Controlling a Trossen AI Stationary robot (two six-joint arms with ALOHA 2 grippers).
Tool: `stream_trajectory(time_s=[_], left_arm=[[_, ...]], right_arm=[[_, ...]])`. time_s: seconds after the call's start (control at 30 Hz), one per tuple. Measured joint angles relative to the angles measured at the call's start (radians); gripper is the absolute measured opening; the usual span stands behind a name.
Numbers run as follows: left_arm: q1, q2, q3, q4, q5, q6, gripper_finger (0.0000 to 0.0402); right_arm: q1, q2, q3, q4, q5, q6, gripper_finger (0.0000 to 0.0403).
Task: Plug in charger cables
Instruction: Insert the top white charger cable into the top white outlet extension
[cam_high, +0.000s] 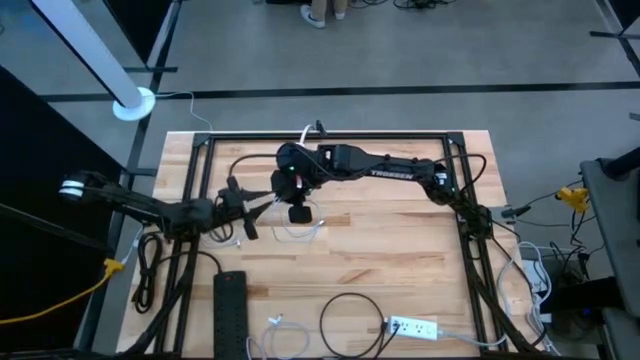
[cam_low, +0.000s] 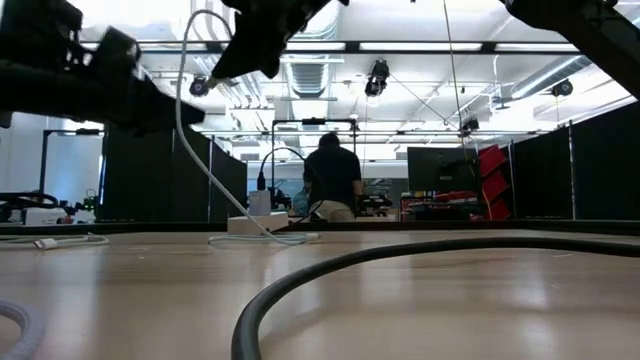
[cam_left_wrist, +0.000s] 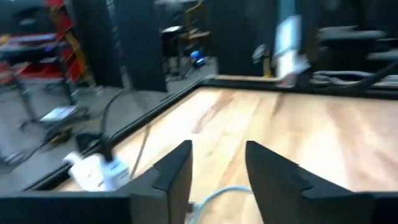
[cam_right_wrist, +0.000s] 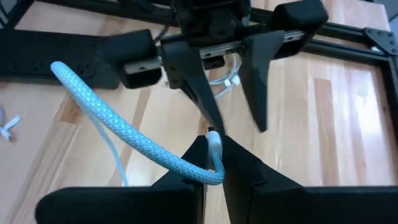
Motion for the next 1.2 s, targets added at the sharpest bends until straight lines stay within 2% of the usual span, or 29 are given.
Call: stream_trajectory(time_s=[0.13, 0.23, 0.43, 0.63, 0.9, 1.2], left_arm=[[0.107, 0.06, 0.0, -0.005, 0.0, -0.077, 0.0162], [0.193, 0.112, 0.0, -0.004, 0.016, -0.106, 0.0162], [0.34, 0.219, 0.0, 0.103, 0.21, -0.129, 0.0142], [0.446, 0.349, 0.079, 0.09, 0.372, -0.088, 0.0106], [0.546, 0.573, 0.229, 0.027, 0.458, -0.048, 0.009], [0.564, 0.789, 0.307, 0.049, 0.458, -0.048, 0.0106]], right_arm=[[-0.012, -0.003, 0.0, -0.062, 0.105, 0.005, 0.0014], [-0.03, -0.003, 0.0, -0.104, 0.134, 0.029, 0.0014], [-0.048, -0.001, 0.0, -0.138, 0.135, 0.018, 0.0014], [-0.05, -0.001, 0.0, -0.162, 0.133, -0.011, 0.0014], [-0.05, -0.001, 0.0, -0.239, 0.133, -0.018, 0.0014], [-0.047, -0.001, 0.0, -0.338, 0.134, 0.002, 0.0014]])
